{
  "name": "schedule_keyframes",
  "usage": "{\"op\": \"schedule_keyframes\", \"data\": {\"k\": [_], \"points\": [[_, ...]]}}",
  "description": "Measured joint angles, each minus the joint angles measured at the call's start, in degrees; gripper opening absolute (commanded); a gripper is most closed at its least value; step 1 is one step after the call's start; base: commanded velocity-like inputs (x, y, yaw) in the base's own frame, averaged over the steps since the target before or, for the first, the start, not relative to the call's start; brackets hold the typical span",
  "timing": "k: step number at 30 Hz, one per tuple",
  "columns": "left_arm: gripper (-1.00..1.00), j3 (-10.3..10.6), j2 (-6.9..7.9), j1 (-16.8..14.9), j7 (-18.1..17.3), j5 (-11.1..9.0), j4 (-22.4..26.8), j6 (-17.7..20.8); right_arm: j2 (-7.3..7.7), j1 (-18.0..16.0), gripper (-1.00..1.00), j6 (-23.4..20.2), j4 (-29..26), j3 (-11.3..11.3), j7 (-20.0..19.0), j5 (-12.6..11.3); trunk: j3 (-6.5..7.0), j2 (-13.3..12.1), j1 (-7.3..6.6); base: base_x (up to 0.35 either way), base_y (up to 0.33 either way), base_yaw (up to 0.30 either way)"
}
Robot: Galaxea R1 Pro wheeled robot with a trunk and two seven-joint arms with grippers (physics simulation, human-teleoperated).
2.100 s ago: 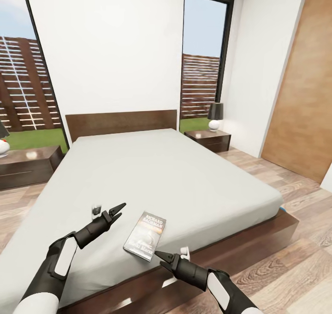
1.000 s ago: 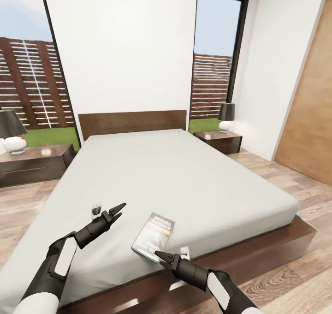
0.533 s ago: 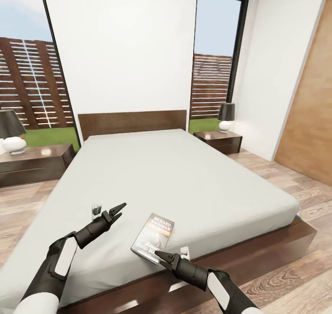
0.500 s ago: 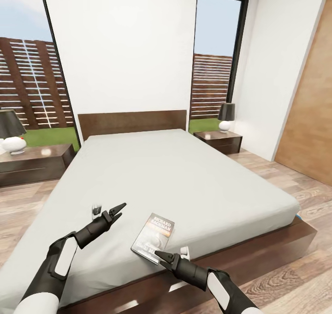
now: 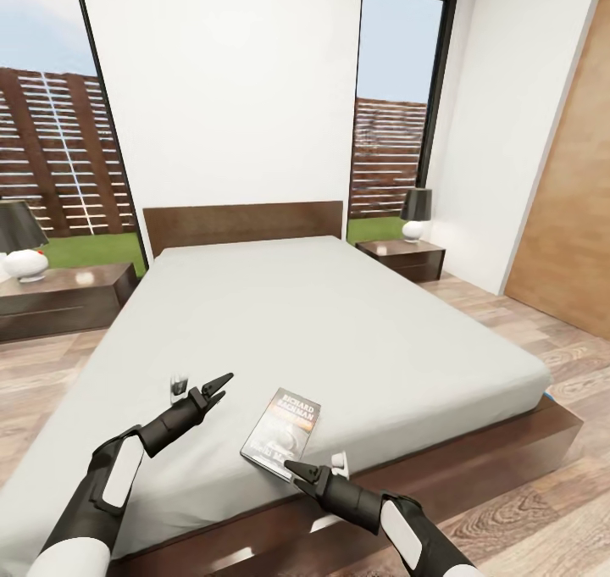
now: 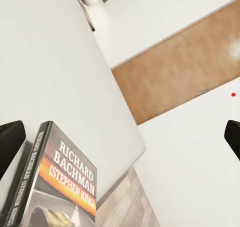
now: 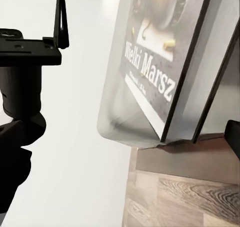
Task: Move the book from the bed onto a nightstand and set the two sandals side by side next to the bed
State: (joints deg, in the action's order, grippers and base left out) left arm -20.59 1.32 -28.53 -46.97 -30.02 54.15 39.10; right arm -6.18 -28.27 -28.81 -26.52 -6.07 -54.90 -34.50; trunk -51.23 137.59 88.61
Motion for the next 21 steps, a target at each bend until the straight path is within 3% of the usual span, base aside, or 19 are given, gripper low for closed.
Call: {"op": "schedule_keyframes", "data": {"k": [4,16,21], "points": [[1.0,0.1,0.0,0.0,0.0,0.0,0.0,0.0,0.0,0.0,1.0,0.0,0.0,0.0,0.0,0.0,-0.72,1.6,0.88,0.0,0.0,0.0],[1.0,0.0,0.0,0.0,0.0,0.0,0.0,0.0,0.0,0.0,1.0,0.0,0.1,0.0,0.0,0.0,-0.72,1.6,0.88,0.002,0.0,0.0],[1.0,0.0,0.0,0.0,0.0,0.0,0.0,0.0,0.0,0.0,1.0,0.0,0.1,0.0,0.0,0.0,-0.72,1.6,0.86,0.164,0.0,0.0]]}}
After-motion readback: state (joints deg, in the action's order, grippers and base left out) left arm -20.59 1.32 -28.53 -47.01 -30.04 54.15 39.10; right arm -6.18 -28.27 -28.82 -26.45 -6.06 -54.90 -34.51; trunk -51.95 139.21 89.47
